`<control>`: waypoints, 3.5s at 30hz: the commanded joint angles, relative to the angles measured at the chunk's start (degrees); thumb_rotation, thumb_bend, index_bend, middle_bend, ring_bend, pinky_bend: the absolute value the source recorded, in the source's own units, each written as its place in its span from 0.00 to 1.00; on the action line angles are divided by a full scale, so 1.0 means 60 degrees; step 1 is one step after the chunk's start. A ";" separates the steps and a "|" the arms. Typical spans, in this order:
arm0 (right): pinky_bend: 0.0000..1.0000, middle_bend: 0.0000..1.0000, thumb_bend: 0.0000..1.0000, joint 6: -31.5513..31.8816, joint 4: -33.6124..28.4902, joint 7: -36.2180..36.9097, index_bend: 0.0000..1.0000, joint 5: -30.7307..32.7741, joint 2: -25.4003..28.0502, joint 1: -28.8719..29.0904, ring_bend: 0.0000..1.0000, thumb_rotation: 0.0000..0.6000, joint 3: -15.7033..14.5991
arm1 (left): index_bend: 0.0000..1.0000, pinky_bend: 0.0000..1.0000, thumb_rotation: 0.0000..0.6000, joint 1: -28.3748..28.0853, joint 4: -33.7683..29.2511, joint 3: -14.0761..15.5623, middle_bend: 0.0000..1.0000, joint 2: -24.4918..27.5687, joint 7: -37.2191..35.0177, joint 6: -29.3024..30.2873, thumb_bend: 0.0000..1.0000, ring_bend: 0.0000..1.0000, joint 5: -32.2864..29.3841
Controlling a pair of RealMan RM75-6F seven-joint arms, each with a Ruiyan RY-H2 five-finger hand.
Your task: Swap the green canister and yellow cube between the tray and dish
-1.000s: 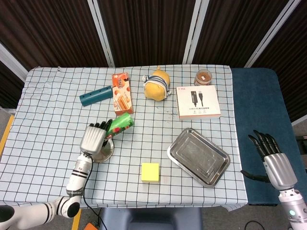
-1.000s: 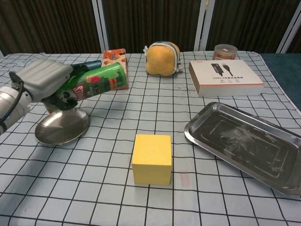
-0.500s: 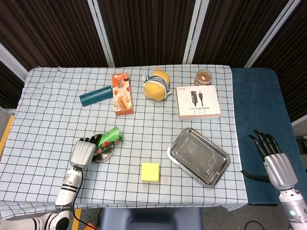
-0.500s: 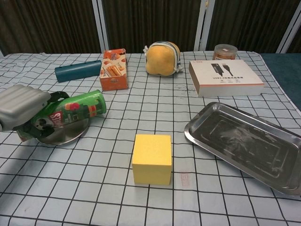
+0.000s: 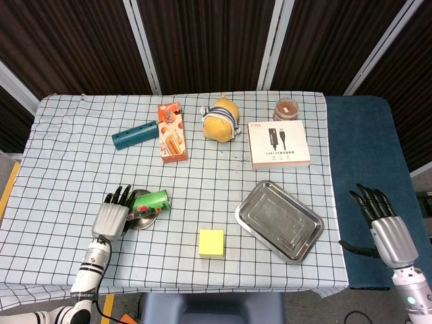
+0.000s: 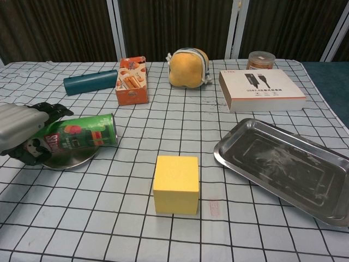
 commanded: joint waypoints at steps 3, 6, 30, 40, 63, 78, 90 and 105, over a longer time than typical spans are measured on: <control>0.00 0.00 0.11 0.0020 -0.0009 -0.0002 0.00 -0.0011 -0.0005 -0.0010 0.00 1.00 -0.0004 | 0.00 0.17 1.00 0.0214 -0.1214 -0.0027 0.00 0.0910 0.0149 0.0163 0.37 0.00 -0.0205; 0.00 0.00 0.11 0.0004 -0.0012 -0.0038 0.00 0.0018 -0.0025 -0.0013 0.00 1.00 0.0002 | 0.00 0.16 1.00 0.0423 -0.1965 -0.0017 0.00 0.1570 -0.0055 0.0383 0.36 0.00 -0.0171; 0.02 0.00 0.11 -0.1028 -0.0492 -0.1316 0.00 -0.0757 -0.0471 0.1112 0.00 1.00 0.0216 | 0.00 0.09 1.00 0.3253 0.0383 0.0722 0.00 0.2777 -0.5567 0.3765 0.36 0.00 0.3985; 0.08 0.01 0.09 -0.3377 -0.2028 -0.1959 0.00 -0.0670 -0.0943 0.2898 0.00 1.00 0.0623 | 0.00 0.09 1.00 0.3481 0.0458 0.0532 0.00 0.2817 -0.5654 0.3752 0.36 0.00 0.4203; 0.04 0.09 0.05 -0.5623 -0.2465 -0.4786 0.05 0.2453 -0.3558 0.4159 0.05 1.00 0.0843 | 0.00 0.09 1.00 0.3584 0.0857 -0.0059 0.00 0.2763 -0.5818 0.3042 0.35 0.00 0.3704; 0.04 0.14 0.05 -0.5997 -0.1570 -0.4895 0.12 0.3205 -0.4737 0.4677 0.08 1.00 0.0771 | 0.00 0.09 1.00 0.3623 0.0826 -0.0209 0.00 0.2807 -0.5843 0.2745 0.35 0.00 0.3590; 0.12 0.28 0.05 -0.5772 -0.0792 -0.5143 0.34 0.3133 -0.5737 0.4949 0.26 1.00 0.0706 | 0.00 0.09 1.00 0.3636 0.0797 -0.0260 0.00 0.2861 -0.5962 0.2568 0.35 0.00 0.3577; 0.39 0.53 0.17 -0.4648 0.0311 -0.4832 0.68 0.2266 -0.6425 0.4764 0.57 1.00 0.0612 | 0.00 0.09 1.00 0.3648 0.0806 -0.0283 0.00 0.2896 -0.6086 0.2445 0.35 0.00 0.3633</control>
